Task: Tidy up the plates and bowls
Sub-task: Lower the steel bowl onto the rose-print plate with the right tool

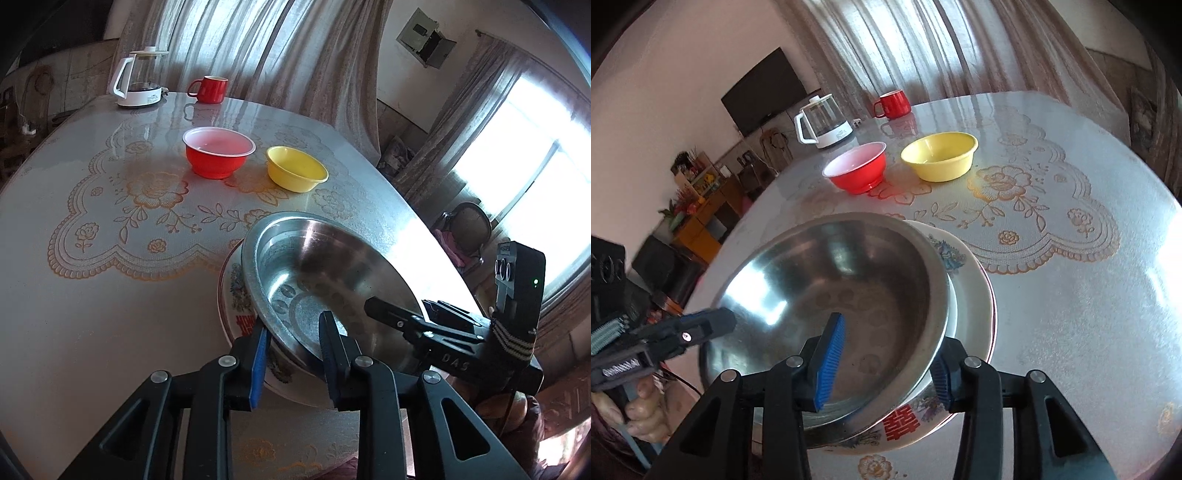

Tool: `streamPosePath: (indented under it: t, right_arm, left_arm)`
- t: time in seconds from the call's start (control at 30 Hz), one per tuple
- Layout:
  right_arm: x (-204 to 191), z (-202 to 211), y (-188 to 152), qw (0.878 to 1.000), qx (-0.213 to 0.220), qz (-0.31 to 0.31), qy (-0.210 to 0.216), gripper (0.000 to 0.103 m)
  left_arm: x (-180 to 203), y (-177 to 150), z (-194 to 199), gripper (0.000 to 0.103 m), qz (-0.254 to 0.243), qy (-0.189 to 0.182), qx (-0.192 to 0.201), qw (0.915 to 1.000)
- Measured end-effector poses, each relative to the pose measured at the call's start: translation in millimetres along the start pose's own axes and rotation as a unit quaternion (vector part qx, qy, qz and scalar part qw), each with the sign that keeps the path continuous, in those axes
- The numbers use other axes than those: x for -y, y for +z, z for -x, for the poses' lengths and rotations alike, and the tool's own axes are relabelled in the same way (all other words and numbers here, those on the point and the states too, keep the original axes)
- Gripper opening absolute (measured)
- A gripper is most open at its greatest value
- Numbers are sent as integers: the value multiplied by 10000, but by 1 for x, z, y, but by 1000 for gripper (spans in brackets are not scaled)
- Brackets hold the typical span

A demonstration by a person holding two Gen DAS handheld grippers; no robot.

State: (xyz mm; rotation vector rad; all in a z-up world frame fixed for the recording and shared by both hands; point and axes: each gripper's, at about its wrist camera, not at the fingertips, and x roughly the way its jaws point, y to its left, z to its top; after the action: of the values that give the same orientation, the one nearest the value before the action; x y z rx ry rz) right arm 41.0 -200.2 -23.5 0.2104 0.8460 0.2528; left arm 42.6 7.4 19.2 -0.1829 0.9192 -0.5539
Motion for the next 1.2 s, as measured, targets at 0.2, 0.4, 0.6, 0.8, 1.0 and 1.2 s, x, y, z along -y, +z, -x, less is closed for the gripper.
streamPosePath:
  t: [0.2,0.4,0.6,0.8,1.0,1.2]
  right_arm:
    - [-1,-1,-3,9993,-43,214,-292,45]
    - [16,5,-4,9998,-75,-166,-70,45]
    - [16,8,-4,9990,-16,-350,260,45]
    - [0,1,-3,9996,-96,106,-247,35]
    - [3,6,-6,9989,-237,204,-345,34]
    - [2,6,-6,9987,-269,262,-337,36]
  left_arm:
    - [5,-5,-20,30,-78,67,-416,9991]
    - [9,-6,-17,30,-125,-66,-362,9992]
    - [2,-6,-12,30,-19,138,-257,9996]
    - [1,-8,-9,29,-32,230,-224,9995]
    - [-22,3,20,29,130,629,219,9977]
    - [-72,4,59,29,554,1452,658,9857]
